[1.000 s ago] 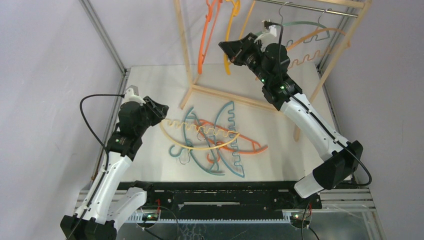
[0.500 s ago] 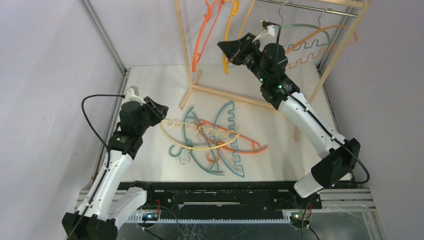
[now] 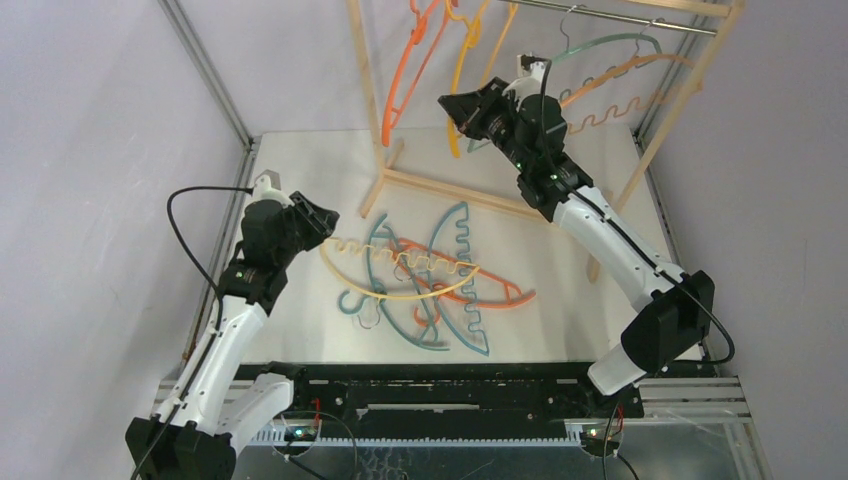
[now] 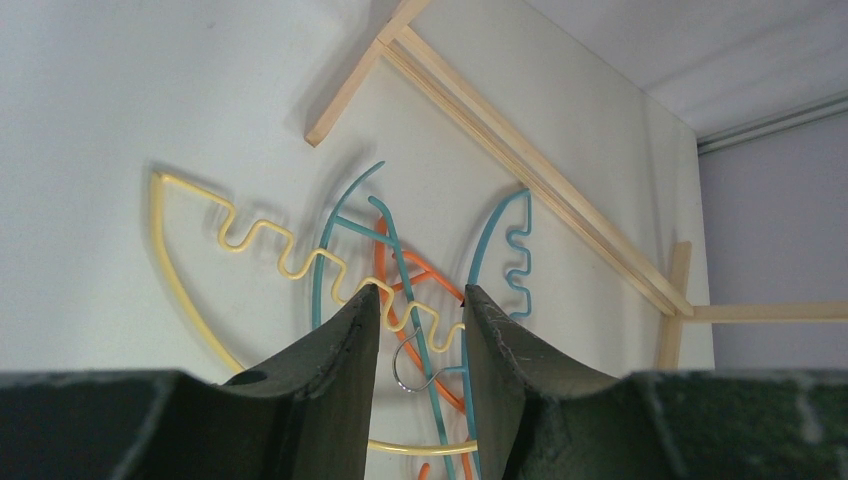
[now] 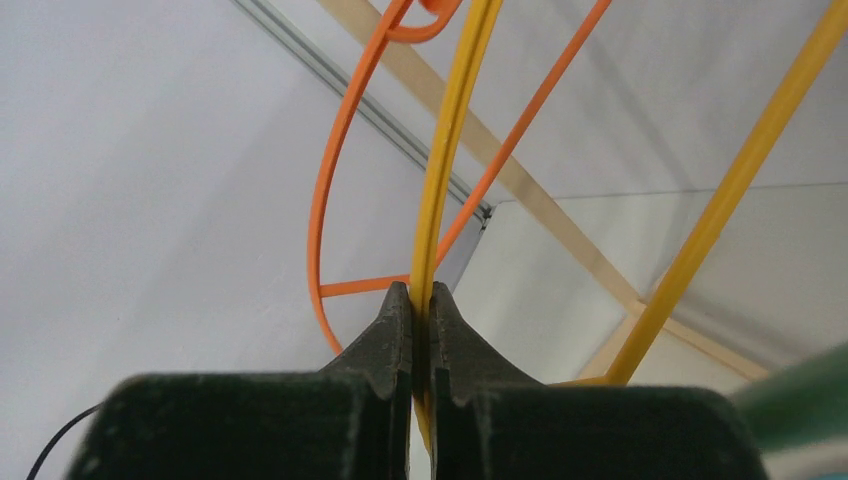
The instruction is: Organize the hangers
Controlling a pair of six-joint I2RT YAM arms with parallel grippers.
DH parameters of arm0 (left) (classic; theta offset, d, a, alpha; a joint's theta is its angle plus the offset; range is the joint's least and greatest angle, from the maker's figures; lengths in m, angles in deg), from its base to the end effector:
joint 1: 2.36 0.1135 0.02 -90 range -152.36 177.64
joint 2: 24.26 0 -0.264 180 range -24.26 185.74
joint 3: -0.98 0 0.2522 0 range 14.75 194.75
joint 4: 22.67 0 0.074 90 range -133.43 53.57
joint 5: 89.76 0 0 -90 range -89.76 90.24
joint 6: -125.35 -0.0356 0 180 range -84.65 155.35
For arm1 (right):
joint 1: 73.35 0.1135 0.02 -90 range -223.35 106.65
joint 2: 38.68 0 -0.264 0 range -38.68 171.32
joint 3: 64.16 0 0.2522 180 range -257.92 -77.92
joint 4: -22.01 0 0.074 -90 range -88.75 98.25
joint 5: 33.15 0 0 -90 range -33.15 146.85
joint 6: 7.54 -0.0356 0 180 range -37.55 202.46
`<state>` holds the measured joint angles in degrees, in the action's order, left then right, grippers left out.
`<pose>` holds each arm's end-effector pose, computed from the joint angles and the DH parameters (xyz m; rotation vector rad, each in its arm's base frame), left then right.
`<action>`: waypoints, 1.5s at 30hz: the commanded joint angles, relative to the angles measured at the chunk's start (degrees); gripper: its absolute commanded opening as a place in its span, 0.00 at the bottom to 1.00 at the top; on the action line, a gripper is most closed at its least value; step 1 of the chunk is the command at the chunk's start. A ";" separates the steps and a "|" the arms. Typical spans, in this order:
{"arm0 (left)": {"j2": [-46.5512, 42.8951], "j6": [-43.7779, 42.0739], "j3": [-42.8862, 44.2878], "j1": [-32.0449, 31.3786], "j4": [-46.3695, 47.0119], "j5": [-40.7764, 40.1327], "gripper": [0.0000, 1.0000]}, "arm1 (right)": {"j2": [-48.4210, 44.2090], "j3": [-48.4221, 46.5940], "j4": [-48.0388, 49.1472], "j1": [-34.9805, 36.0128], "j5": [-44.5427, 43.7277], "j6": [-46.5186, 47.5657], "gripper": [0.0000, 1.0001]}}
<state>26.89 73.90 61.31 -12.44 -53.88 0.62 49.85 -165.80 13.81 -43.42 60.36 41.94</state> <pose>0.2018 -0.0361 0.3182 -0.4870 1.9378 -0.5607 0.3178 0.1855 0.4440 0.0929 1.5716 1.0283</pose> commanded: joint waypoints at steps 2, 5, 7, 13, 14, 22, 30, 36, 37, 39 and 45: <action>-0.01 -0.37 -0.26 0.45 2.95 1.01 0.41 | -0.48 -0.63 0.31 -1.18 -1.52 0.49 0.02; 0.21 -0.46 0.01 0.47 2.95 1.08 0.41 | 0.52 -2.31 -0.44 -1.75 -1.57 0.39 0.02; 0.19 -0.48 0.10 0.57 2.96 1.16 0.41 | 1.67 -3.68 -0.72 -1.88 -1.43 0.29 0.02; -0.29 -0.59 0.03 0.91 2.73 1.26 0.41 | 6.90 -7.67 -1.14 -0.51 -1.25 0.17 0.02; -0.46 -0.53 -0.07 0.96 2.62 1.27 0.41 | 7.96 -8.42 -1.32 -0.29 -1.16 0.10 0.02; -1.67 -0.90 -0.60 1.93 2.48 1.04 0.41 | 18.70 -20.40 -4.85 2.83 0.34 0.67 0.02; -3.35 -2.19 0.07 4.43 1.28 1.05 0.42 | 28.18 -33.79 -9.27 4.85 0.93 0.81 0.02; -4.47 -3.41 0.19 5.34 0.46 0.21 0.42 | 35.78 -43.33 -12.45 5.38 1.36 -0.26 0.02; -4.48 -3.61 0.19 5.47 0.33 0.16 0.42 | 36.73 -44.45 -12.83 5.47 1.45 -0.53 0.02; -4.34 -4.02 0.19 5.47 0.34 0.10 0.42 | 37.80 -45.94 -13.26 5.57 1.60 -0.78 0.04; -3.68 -3.84 0.37 5.58 0.36 0.10 0.43 | 34.29 -42.44 -15.48 6.18 -3.48 1.35 0.39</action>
<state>23.42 71.30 61.31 -7.42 -54.37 0.86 86.46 -210.41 4.02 -37.76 60.67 42.36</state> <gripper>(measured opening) 0.422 0.308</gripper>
